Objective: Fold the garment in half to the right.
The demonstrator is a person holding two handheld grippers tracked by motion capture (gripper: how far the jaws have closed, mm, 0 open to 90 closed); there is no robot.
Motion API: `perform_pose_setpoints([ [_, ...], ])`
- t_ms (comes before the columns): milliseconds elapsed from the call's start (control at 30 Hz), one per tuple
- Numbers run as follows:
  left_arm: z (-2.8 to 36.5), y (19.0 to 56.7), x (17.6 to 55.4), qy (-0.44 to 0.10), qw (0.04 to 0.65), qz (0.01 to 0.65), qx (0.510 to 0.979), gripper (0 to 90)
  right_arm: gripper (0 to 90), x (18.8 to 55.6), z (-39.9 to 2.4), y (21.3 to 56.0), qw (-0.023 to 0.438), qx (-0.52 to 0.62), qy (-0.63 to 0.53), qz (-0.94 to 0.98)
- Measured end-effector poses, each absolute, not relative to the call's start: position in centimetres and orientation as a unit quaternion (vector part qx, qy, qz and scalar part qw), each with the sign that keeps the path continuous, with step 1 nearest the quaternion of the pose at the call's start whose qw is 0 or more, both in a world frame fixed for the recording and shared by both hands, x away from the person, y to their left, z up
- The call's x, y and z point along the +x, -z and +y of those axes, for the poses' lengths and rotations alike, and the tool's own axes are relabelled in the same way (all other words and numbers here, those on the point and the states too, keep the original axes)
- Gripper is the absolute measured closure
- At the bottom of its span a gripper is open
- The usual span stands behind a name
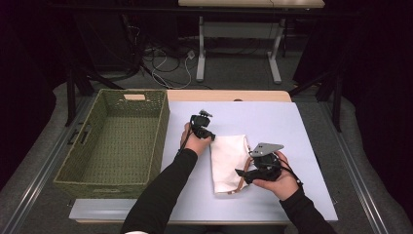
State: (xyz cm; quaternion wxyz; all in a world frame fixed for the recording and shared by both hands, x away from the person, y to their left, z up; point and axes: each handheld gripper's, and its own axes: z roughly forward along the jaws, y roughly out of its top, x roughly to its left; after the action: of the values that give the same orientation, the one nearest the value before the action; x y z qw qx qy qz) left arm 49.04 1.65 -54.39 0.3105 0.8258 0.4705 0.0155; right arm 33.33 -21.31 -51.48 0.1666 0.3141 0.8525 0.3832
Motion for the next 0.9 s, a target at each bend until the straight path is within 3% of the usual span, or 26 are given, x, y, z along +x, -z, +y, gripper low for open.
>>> perform_pose_setpoints([
  [367,1.9,53.7,49.1,-0.039,0.31,0.469,0.826,86.3,17.6,33.3,-21.0,51.6,0.169,0.303,-0.38,0.857],
  [900,2.6,51.6,50.5,-0.094,0.303,0.465,0.826,86.4,32.7,33.5,-18.9,51.6,0.171,0.223,-0.367,0.887],
])
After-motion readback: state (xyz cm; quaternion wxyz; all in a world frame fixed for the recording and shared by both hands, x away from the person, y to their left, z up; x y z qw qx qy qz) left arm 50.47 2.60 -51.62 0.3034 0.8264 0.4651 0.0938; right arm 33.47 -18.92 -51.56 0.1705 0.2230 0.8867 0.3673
